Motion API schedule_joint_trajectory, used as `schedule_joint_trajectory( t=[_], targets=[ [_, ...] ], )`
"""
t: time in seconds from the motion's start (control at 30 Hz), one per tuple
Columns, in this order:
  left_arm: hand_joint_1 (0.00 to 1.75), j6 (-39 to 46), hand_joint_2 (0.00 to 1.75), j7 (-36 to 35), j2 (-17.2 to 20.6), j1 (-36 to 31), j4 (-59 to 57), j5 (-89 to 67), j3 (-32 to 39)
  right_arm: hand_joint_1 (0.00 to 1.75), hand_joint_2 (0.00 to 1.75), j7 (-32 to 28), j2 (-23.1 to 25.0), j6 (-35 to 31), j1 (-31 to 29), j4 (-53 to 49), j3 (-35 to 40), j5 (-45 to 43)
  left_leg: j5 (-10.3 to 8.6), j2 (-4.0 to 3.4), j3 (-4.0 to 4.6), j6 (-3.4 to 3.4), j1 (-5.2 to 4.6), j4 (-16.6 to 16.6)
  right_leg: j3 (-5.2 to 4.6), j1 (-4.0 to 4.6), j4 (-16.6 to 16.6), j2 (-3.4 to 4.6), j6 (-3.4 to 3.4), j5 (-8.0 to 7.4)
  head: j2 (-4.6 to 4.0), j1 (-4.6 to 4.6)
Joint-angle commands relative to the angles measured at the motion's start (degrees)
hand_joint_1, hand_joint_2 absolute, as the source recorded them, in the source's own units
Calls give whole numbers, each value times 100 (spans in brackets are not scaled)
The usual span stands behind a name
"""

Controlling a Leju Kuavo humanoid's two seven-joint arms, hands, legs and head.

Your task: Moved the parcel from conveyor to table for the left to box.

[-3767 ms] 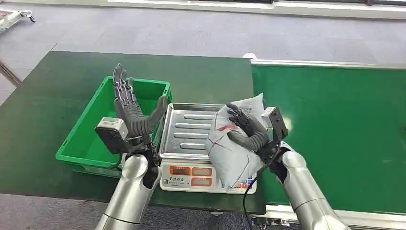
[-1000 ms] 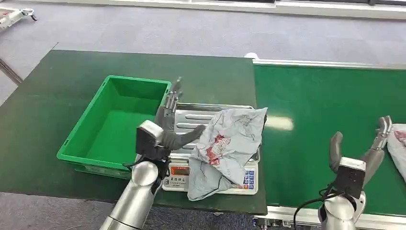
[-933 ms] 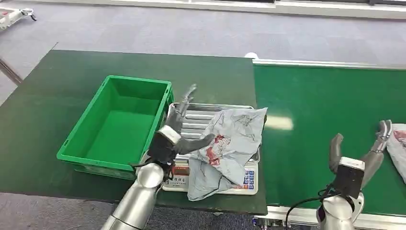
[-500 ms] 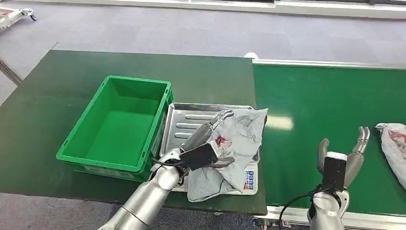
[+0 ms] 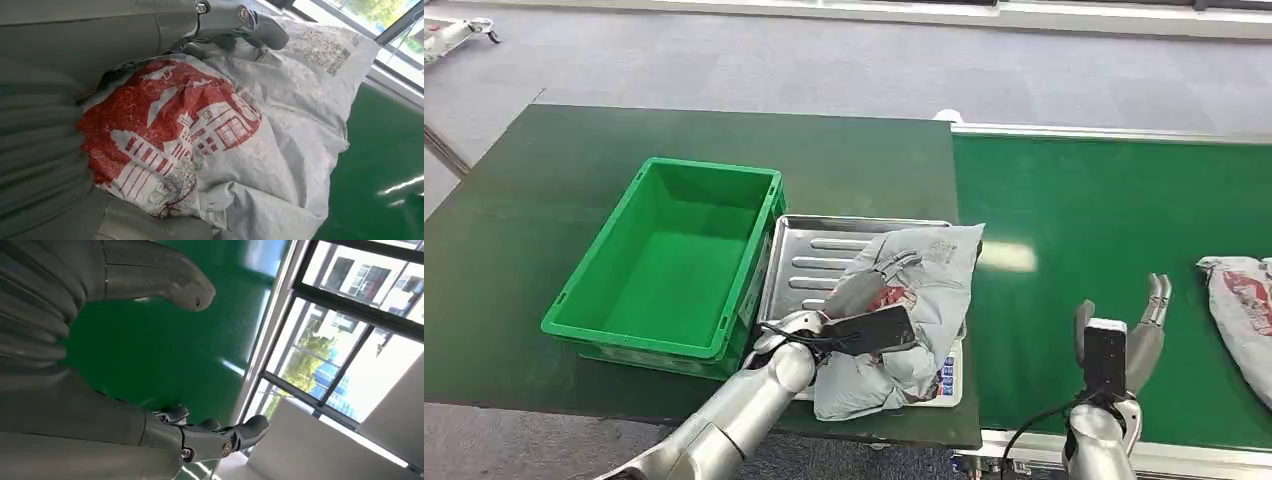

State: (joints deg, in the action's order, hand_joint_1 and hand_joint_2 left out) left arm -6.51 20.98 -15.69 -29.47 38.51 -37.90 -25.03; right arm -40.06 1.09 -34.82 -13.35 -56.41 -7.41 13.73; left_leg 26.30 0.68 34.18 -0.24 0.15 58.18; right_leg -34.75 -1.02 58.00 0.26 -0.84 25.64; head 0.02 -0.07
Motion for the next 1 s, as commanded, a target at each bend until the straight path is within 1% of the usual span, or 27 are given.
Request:
schedule_joint_trajectory(
  t=[0.03,0.23,0.33,0.37,0.4,0.43,0.57,0.93,1.0],
  targets=[
    [0,6,175,-46,110,-242,-538,-17,-286,0,175,6,-67,-9,-238,479,7,-14,-2,-16,-16,-2,3,-11,14,4,-15,7,7,-7,0,0],
    [0,-19,175,-93,103,-250,-552,-35,-289,0,175,6,-68,0,-263,505,-4,-23,0,-8,-10,-1,0,-4,9,0,-4,4,3,-2,0,0],
    [0,-271,175,-720,73,-334,-918,-295,-308,0,175,6,-57,0,-395,688,-52,-33,-1,-15,-18,-2,2,-10,16,4,-12,7,7,-5,0,0],
    [0,-248,175,-730,69,-337,-959,-302,-289,0,175,6,-58,-20,-412,725,-46,-24,0,-12,-12,-1,2,-4,12,3,-7,6,4,-3,0,0],
    [63,-2,175,-706,50,-342,-1019,-357,-226,0,175,6,-60,-68,-371,693,-61,-27,-1,-18,-22,-2,2,-13,20,4,-16,9,7,-6,0,0],
    [175,209,175,-622,61,-323,-948,-432,-237,0,175,6,-57,-25,-324,632,-78,-66,0,-14,-17,-1,2,-7,15,3,-10,8,4,-4,0,0],
    [175,277,175,-475,74,-236,-752,-570,-199,0,175,6,-55,-6,-280,569,-87,-22,-2,-11,-29,-1,1,-13,30,3,-15,5,5,-5,0,-2],
    [175,224,175,-430,65,-242,-731,-758,-142,0,175,6,-49,8,-354,639,0,53,-3,-18,-40,2,3,-12,42,5,-17,8,5,-9,0,0],
    [175,338,175,-278,96,-200,-623,-797,-122,0,175,6,-33,-1,-352,608,16,101,-3,-18,-44,1,2,-14,46,3,-18,8,5,-8,0,0]
  ],
)
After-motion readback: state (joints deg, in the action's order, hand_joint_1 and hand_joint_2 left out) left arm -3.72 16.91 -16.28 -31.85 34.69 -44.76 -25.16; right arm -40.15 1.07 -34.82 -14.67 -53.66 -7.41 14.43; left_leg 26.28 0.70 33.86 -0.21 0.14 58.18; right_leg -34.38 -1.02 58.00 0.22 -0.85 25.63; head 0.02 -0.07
